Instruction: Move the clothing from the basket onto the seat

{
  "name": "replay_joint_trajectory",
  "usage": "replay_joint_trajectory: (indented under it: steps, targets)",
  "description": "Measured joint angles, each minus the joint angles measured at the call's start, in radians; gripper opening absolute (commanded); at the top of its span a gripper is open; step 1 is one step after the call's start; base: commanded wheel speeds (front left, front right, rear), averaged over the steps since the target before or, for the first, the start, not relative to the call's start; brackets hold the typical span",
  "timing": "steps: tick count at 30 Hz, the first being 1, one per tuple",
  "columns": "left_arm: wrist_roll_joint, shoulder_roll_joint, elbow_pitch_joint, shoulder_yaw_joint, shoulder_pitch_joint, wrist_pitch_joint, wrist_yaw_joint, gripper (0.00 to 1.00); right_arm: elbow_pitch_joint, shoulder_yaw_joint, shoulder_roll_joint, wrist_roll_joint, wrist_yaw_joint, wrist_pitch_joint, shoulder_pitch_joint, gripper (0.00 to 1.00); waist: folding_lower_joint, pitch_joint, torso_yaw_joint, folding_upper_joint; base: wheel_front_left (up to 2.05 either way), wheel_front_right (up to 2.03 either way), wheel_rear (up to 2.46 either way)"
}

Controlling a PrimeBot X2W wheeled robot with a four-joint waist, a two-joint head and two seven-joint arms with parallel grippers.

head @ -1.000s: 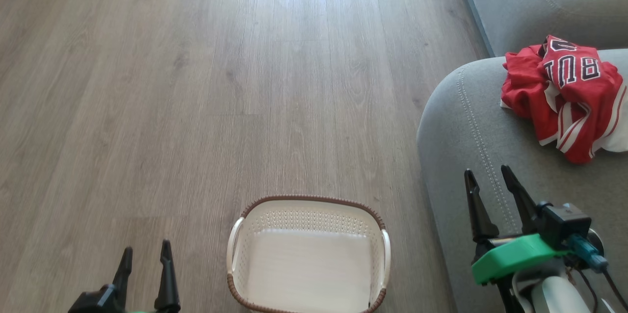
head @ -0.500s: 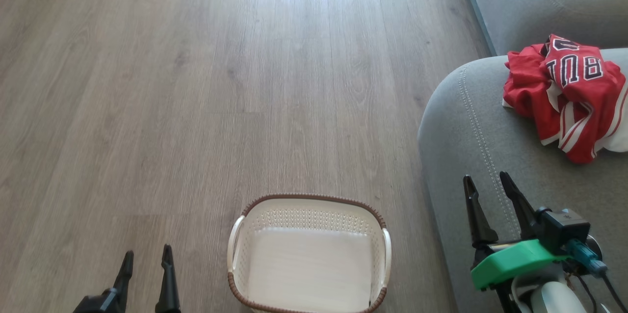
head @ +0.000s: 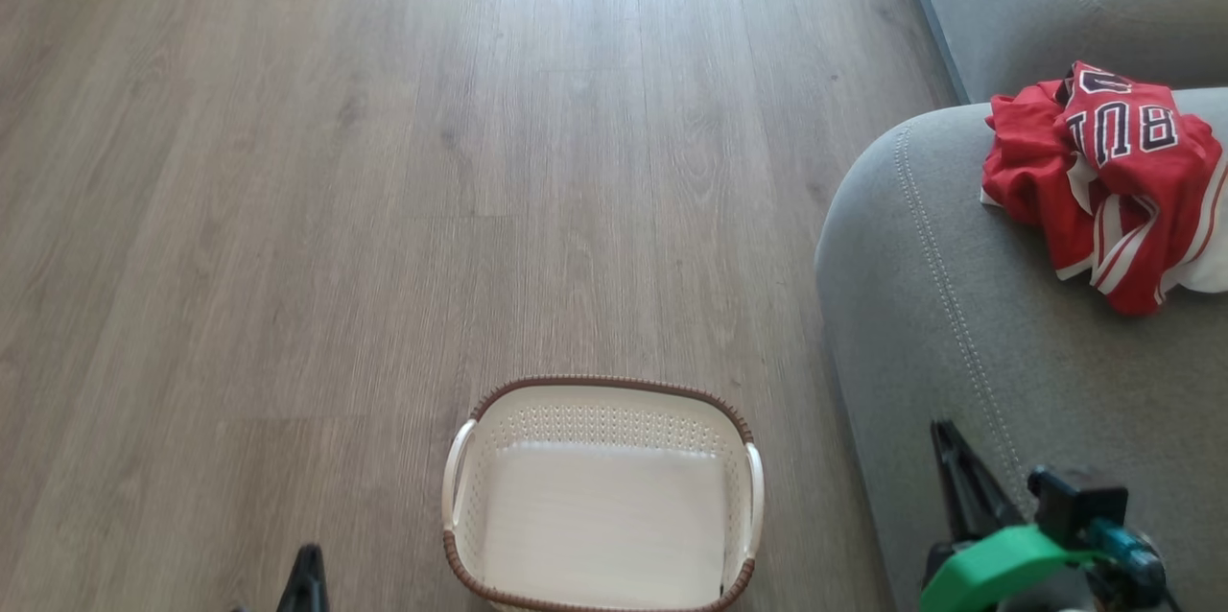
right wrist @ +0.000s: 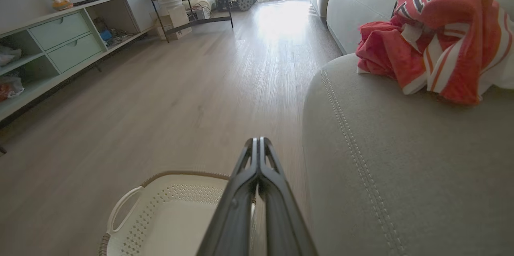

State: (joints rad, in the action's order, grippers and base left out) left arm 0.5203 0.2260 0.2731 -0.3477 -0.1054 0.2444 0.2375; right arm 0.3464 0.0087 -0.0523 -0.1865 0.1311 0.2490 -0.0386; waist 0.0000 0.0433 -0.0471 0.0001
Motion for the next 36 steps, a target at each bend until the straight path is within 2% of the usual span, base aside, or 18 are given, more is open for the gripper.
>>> replay_joint_trajectory:
  steps: [36]
  targets:
    - [0.32,-0.048,-0.017,0.111,0.031,-0.103,-0.08,0.0,-0.006,-0.038,0.0,-0.414,0.0,-0.105,0.011,0.0,0.0,-0.012,0.014,0.0,0.0,0.0,0.0]
